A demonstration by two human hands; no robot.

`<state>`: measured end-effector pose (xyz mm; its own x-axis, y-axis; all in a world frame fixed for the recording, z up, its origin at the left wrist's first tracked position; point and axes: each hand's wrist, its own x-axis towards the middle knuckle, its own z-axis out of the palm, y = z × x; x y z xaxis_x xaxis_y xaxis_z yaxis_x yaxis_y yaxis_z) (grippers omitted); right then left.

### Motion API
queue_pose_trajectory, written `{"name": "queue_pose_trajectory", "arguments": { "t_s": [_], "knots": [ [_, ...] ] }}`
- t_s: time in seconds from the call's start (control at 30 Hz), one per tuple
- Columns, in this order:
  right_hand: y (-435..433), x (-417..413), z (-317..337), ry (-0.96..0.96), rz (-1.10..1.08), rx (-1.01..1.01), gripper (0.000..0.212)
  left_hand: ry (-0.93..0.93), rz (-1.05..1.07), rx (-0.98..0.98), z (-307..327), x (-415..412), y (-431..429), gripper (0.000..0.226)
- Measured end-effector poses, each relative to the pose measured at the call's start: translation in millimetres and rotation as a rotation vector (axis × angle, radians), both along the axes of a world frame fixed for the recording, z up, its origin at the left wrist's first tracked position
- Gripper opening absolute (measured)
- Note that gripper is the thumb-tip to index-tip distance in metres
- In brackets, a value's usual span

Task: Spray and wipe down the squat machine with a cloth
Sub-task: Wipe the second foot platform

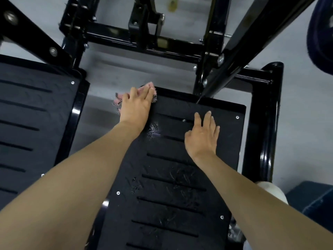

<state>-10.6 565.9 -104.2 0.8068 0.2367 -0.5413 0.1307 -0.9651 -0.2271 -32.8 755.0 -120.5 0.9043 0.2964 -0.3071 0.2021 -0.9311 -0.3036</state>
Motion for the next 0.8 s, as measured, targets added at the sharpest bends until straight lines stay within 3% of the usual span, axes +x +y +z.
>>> {"name": "queue_pose_trajectory", "arguments": {
  "t_s": [0.2,0.4,0.47,0.63,0.8],
  "knots": [
    [-1.7,-2.8,-5.4,-0.073,-0.003,-0.004,0.065,-0.072,0.246,-0.118,3.2,-1.3,-17.1,0.077],
    [1.1,-7.6,-7.2,-0.067,0.009,-0.006,0.063,-0.01,-0.157,-0.098,-3.3,-30.7,-12.4,0.08],
    [2.7,-8.4,-7.3,-0.079,0.024,-0.002,0.063,0.0,-0.156,-0.074,-3.6,-32.5,6.3,0.084],
    [3.1,-8.9,-6.8,-0.081,0.017,0.007,0.061,-0.042,0.118,-0.11,-2.3,-25.2,-17.8,0.083],
    [-4.4,-10.0,-6.0,-0.09,0.006,0.002,0.061,0.001,-0.22,-0.154,-0.3,-40.9,-46.4,0.078]
  ]
}}
